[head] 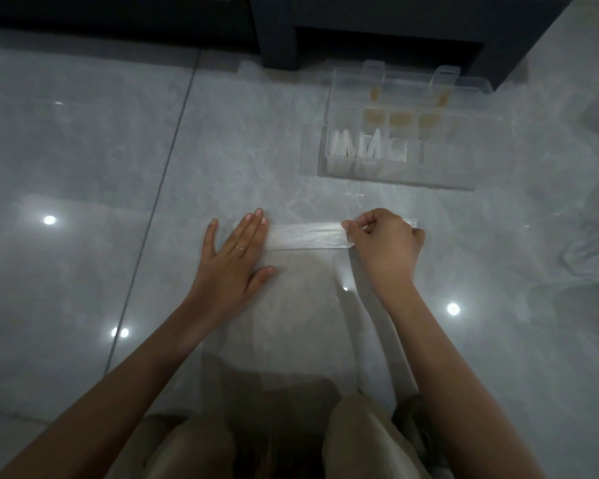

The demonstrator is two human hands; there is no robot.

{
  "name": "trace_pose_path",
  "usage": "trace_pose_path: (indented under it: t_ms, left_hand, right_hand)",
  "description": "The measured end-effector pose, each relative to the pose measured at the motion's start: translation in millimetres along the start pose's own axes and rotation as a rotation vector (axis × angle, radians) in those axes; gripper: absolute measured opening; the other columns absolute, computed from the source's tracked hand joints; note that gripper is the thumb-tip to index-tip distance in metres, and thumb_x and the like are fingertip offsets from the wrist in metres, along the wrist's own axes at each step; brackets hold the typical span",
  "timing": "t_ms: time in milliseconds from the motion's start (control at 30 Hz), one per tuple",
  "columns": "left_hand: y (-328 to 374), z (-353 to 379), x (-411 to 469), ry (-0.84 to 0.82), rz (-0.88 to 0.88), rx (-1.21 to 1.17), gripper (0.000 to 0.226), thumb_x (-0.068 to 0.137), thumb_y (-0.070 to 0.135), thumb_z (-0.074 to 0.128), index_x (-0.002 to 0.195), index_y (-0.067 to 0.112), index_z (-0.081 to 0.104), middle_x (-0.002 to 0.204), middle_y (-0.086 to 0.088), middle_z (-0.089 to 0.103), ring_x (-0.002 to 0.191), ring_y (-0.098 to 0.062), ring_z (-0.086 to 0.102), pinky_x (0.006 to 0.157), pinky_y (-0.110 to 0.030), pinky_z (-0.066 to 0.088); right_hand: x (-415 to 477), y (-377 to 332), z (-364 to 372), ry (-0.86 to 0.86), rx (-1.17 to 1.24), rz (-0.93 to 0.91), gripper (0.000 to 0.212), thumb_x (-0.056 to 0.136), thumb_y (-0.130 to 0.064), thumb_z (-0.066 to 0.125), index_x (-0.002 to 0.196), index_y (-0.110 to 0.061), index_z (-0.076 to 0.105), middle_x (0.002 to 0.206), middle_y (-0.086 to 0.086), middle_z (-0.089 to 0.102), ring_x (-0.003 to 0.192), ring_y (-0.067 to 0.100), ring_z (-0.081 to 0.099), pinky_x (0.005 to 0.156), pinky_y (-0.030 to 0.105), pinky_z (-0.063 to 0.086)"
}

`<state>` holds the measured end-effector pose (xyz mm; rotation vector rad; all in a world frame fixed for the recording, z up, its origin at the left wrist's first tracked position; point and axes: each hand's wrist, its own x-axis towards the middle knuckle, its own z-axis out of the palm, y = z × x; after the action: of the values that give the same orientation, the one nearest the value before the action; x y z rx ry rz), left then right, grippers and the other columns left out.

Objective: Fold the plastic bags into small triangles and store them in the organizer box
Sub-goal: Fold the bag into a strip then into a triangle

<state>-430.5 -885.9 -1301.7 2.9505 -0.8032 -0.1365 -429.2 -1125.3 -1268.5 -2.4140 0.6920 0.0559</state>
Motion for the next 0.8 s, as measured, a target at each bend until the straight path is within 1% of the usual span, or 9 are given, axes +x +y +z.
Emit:
trace_pose_path:
  t_ms: [133, 200, 267, 300, 367, 467, 533, 667, 800]
  left_hand:
    - [1.2, 1.5, -0.5, 0.012, -0.016, 0.007, 0.072, 0.099, 0.056, 0.015, 0.149, 0.006, 0.030, 0.157, -0.009, 0.028, 0.144, -0.012, 0.019, 0.116, -0.049, 0.001]
    - [1.5, 2.2, -0.6, 0.014, -0.020, 0.006, 0.071, 0.099, 0.055, 0.018, 0.150, 0.006, 0.029, 0.157, -0.008, 0.027, 0.145, -0.011, 0.018, 0.116, -0.051, 0.002]
    - [1.9, 2.9, -0.4, 0.020, -0.027, 0.002, 0.069, 0.098, 0.052, 0.023, 0.150, 0.007, 0.028, 0.158, -0.007, 0.026, 0.145, -0.009, 0.015, 0.116, -0.052, 0.002]
    - [2.3, 3.0, -0.5, 0.025, -0.030, -0.004, 0.068, 0.098, 0.050, 0.025, 0.151, 0.008, 0.028, 0.158, -0.007, 0.025, 0.145, -0.009, 0.014, 0.116, -0.052, 0.001]
    - [4.0, 2.6, -0.4, 0.031, -0.037, -0.020, 0.064, 0.098, 0.043, 0.026, 0.151, 0.008, 0.027, 0.158, -0.007, 0.024, 0.146, -0.010, 0.013, 0.116, -0.051, -0.001]
    - [6.2, 3.8, -0.5, 0.044, -0.046, -0.022, 0.060, 0.097, 0.035, 0.024, 0.151, 0.008, 0.027, 0.158, -0.007, 0.023, 0.146, -0.011, 0.013, 0.115, -0.053, -0.001]
    - [5.9, 5.5, -1.0, 0.054, -0.038, -0.025, 0.059, 0.096, 0.031, 0.025, 0.151, 0.009, 0.026, 0.158, -0.006, 0.023, 0.146, -0.012, 0.013, 0.115, -0.054, -0.001]
    - [1.4, 8.7, -2.0, 0.046, -0.008, 0.026, 0.063, 0.092, 0.032, 0.037, 0.151, 0.010, 0.029, 0.158, -0.006, 0.025, 0.146, -0.014, 0.016, 0.114, -0.056, -0.005]
    - [1.0, 5.3, 0.5, 0.044, -0.028, 0.054, 0.060, 0.095, 0.034, 0.029, 0.149, 0.008, 0.029, 0.156, -0.009, 0.028, 0.144, -0.014, 0.019, 0.113, -0.055, 0.000]
  right_hand:
    - [-0.6, 0.4, 0.4, -0.014, -0.002, 0.007, 0.016, 0.088, -0.037, 0.064, 0.083, -0.023, 0.058, 0.062, -0.015, 0.048, 0.081, 0.016, 0.061, 0.078, 0.023, 0.014]
    - [-2.4, -2.1, 0.0, -0.031, -0.037, -0.001, 0.016, 0.089, -0.037, 0.062, 0.088, -0.022, 0.058, 0.068, -0.013, 0.052, 0.086, 0.018, 0.061, 0.080, 0.026, 0.015]
    - [-7.8, -5.2, 3.7, 0.018, -0.172, -0.042, 0.021, 0.088, -0.036, 0.062, 0.100, -0.019, 0.058, 0.094, -0.003, 0.060, 0.099, 0.024, 0.056, 0.086, 0.032, 0.020]
    - [-13.3, -7.9, 7.4, 0.082, -0.240, -0.098, 0.027, 0.086, -0.033, 0.063, 0.107, -0.017, 0.058, 0.108, 0.005, 0.057, 0.105, 0.028, 0.053, 0.088, 0.036, 0.023]
    - [-30.1, -19.3, 17.8, 0.176, -0.264, -0.306, 0.037, 0.083, -0.027, 0.060, 0.117, -0.014, 0.058, 0.126, 0.012, 0.052, 0.113, 0.031, 0.049, 0.092, 0.040, 0.026]
    - [-54.1, -41.1, 42.8, 0.013, -0.283, -0.605, 0.051, 0.089, -0.030, 0.037, 0.135, -0.013, 0.052, 0.146, 0.010, 0.045, 0.133, 0.027, 0.042, 0.110, 0.040, 0.021]
    - [-61.2, -49.5, 62.3, -0.120, -0.344, -0.694, 0.058, 0.094, -0.032, 0.025, 0.143, -0.007, 0.044, 0.152, 0.012, 0.037, 0.140, 0.025, 0.035, 0.116, 0.039, 0.013]
    - [-62.3, -42.6, 80.6, -0.273, -0.341, -0.697, 0.063, 0.098, -0.039, 0.016, 0.150, -0.005, 0.027, 0.158, 0.010, 0.024, 0.146, 0.020, 0.022, 0.120, 0.034, 0.007]
    - [-53.4, -18.5, 70.4, -0.185, -0.335, -0.634, 0.066, 0.096, -0.045, 0.026, 0.146, -0.005, 0.037, 0.153, 0.012, 0.036, 0.141, 0.022, 0.034, 0.117, 0.034, 0.016]
